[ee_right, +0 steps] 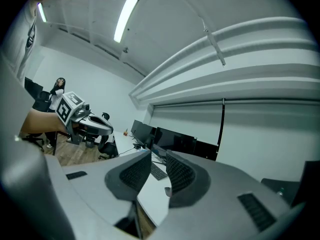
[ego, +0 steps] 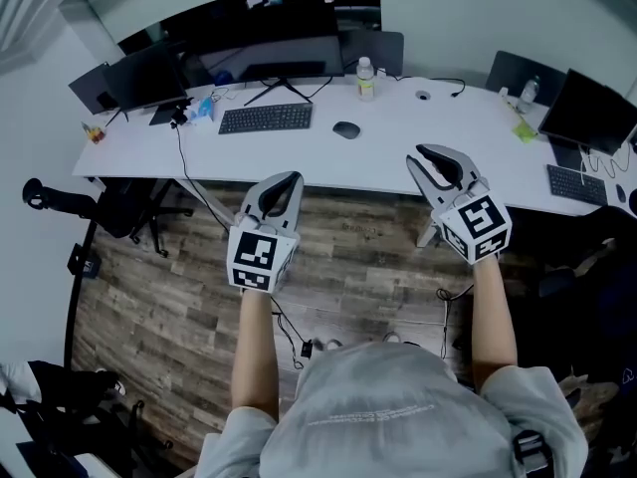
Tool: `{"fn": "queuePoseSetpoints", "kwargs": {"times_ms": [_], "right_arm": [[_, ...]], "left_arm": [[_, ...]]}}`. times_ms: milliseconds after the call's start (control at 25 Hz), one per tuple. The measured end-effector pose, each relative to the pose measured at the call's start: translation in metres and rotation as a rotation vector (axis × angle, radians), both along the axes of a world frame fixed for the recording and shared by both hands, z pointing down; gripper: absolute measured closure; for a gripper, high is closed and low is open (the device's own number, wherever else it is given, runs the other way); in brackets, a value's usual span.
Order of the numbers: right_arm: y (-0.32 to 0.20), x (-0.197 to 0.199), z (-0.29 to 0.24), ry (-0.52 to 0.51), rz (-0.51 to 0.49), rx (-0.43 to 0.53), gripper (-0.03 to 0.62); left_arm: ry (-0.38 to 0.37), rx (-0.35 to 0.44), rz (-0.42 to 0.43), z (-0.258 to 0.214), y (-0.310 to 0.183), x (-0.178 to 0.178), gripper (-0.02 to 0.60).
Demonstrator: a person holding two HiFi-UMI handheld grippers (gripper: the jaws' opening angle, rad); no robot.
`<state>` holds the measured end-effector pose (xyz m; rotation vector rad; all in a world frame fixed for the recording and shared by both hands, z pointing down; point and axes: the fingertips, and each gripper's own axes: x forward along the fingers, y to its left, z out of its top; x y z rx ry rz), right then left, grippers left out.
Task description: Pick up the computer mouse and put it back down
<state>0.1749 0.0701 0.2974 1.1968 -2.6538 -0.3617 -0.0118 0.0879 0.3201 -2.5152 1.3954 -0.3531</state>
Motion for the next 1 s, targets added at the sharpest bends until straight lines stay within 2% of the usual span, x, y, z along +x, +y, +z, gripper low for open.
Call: {"fn": "queuePoseSetpoints", "kwargs": {"times_ms": [280, 520, 1000], "right_arm": [[0.001, 0.000, 0.009, -0.020, -0.047, -0.037, 0.427], [-0.002, 0.022, 0.016, -0.017, -0.037, -0.058, 0.373], [-0.025, 0.068, 0.026, 0.004, -0.055, -0.079, 0.325]], "left_arm": [[0.014, -0.020, -0.011, 0.006, 0.001, 0.004, 0.571], [0.006, -0.045, -0.033, 0.017, 0.003, 0.019, 0.571], [0.005, -0.061, -0.097, 0.021, -0.010, 0.054, 0.571]]}}
